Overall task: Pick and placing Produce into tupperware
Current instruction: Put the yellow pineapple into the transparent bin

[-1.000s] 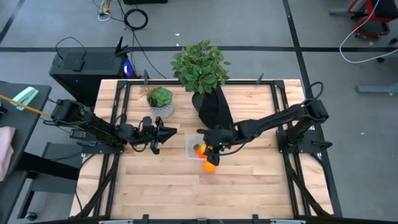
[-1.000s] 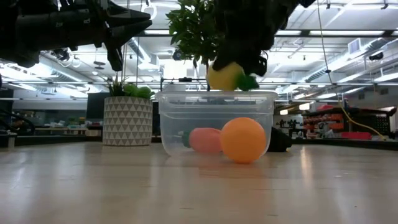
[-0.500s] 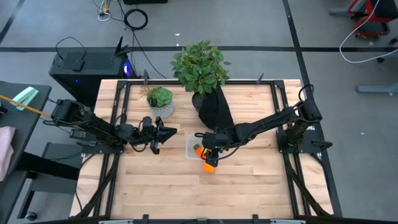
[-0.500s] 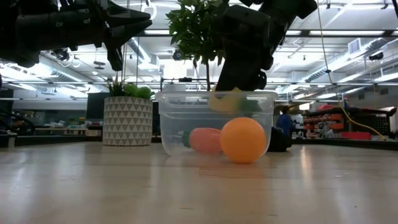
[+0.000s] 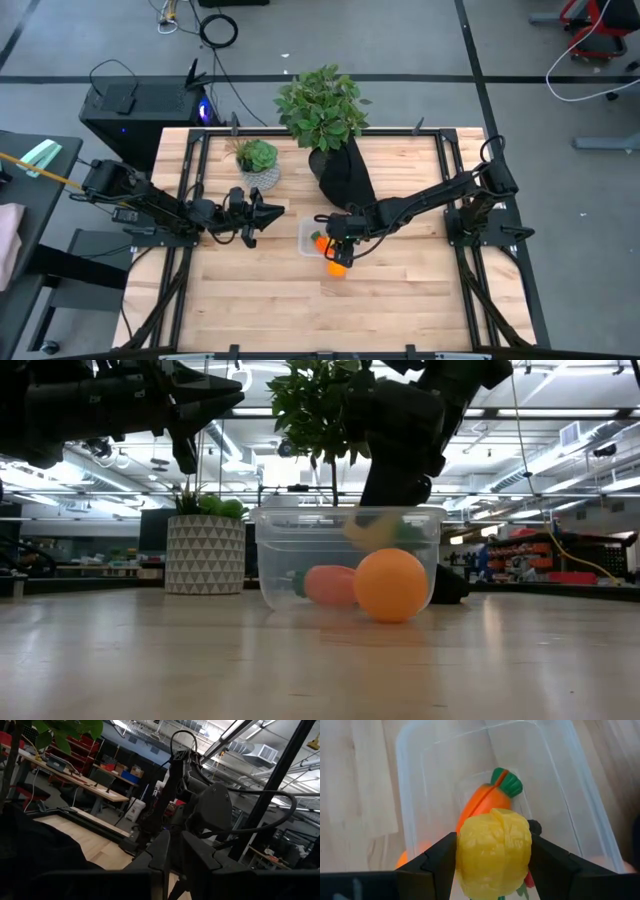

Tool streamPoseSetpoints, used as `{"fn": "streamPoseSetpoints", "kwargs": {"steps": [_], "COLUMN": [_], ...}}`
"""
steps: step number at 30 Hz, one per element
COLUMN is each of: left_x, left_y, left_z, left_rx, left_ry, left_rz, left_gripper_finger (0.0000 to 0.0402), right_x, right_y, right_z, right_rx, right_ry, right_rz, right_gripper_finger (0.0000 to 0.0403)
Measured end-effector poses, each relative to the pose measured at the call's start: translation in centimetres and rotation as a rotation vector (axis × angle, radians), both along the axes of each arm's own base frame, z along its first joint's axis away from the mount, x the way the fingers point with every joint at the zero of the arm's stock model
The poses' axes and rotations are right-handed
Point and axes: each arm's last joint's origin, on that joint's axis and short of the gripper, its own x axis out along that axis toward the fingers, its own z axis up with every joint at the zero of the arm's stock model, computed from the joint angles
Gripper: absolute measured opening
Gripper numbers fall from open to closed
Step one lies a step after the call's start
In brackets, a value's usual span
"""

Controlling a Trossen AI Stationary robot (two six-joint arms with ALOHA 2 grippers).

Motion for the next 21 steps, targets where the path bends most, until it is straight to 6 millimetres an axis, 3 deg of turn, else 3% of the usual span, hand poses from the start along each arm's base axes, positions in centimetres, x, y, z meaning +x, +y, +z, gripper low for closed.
{"fn": "streamPoseSetpoints", "kwargs": {"steps": [16, 21], "left_x": [0.0, 0.0], "left_y": [0.0, 0.0], "left_z": [-0.01, -0.01], "left_rx": [0.001, 0.001], "left_ry": [0.002, 0.002], "left_rz": [0.0, 0.0], "left_gripper_finger": [0.005, 0.0052], "right_x": [-0.21, -0.21], "right_y": [-0.02, -0.01], "right_z": [-0.13, -0.12], "right_rx": [-0.01, -0.008], "right_ry": [0.028, 0.028], "right_rz": [0.033, 0.034], "right_gripper_finger": [0.0218, 0.0235]}}
